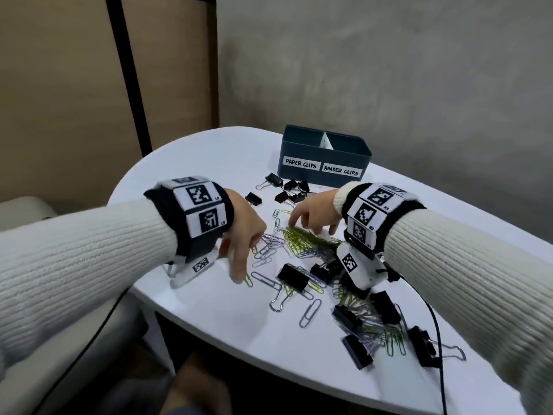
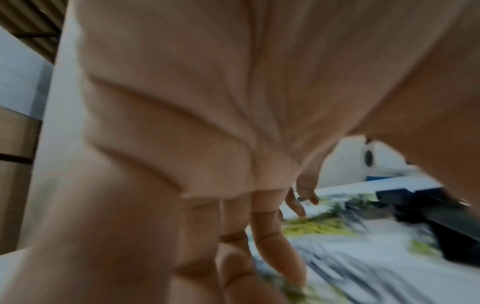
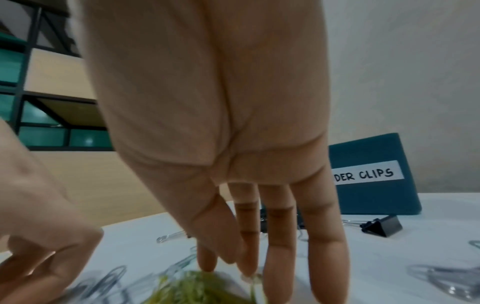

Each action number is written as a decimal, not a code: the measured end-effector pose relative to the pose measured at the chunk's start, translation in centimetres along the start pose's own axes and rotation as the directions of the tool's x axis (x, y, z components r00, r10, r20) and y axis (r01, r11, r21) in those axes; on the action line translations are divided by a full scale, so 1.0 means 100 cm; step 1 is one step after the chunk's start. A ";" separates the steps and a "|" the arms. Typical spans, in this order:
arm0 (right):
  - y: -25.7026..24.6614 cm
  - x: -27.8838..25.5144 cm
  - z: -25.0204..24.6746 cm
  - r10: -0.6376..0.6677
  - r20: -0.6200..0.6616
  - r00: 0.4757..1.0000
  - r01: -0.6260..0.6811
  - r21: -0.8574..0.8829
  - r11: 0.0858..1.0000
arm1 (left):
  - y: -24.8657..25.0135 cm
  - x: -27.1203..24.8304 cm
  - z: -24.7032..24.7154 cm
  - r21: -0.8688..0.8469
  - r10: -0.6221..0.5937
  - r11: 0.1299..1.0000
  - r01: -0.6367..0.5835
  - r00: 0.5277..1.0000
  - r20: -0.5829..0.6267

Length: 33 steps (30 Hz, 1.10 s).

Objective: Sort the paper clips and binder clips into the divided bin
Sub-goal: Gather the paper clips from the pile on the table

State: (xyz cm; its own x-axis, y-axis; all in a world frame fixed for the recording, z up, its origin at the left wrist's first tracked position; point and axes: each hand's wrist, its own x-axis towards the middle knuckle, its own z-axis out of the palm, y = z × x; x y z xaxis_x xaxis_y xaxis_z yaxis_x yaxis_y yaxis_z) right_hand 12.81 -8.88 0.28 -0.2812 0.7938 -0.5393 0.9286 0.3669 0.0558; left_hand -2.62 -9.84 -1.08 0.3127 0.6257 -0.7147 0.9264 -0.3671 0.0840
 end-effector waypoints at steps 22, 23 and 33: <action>-0.015 0.008 0.010 -0.031 -0.042 0.999 0.034 0.065 0.997 | 0.028 0.031 -0.001 -0.214 0.043 0.969 -0.124 0.937 -0.346; -0.014 0.010 0.009 -0.023 -0.055 0.998 0.025 0.030 0.999 | 0.029 0.032 -0.002 -0.168 0.038 0.980 -0.110 0.924 -0.380; 0.007 0.022 0.006 -0.005 -0.113 0.994 0.017 0.108 0.994 | 0.031 0.038 -0.018 -0.005 0.037 0.999 -0.045 0.889 -0.457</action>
State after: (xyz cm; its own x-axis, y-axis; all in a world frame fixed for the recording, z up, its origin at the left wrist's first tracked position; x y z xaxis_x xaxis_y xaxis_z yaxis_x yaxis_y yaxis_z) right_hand 12.95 -7.19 -1.34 -0.3115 0.8418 -0.4409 0.9443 0.3261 -0.0445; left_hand 1.79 -7.35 -2.35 0.4083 0.8568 -0.3149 0.9126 -0.3909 0.1196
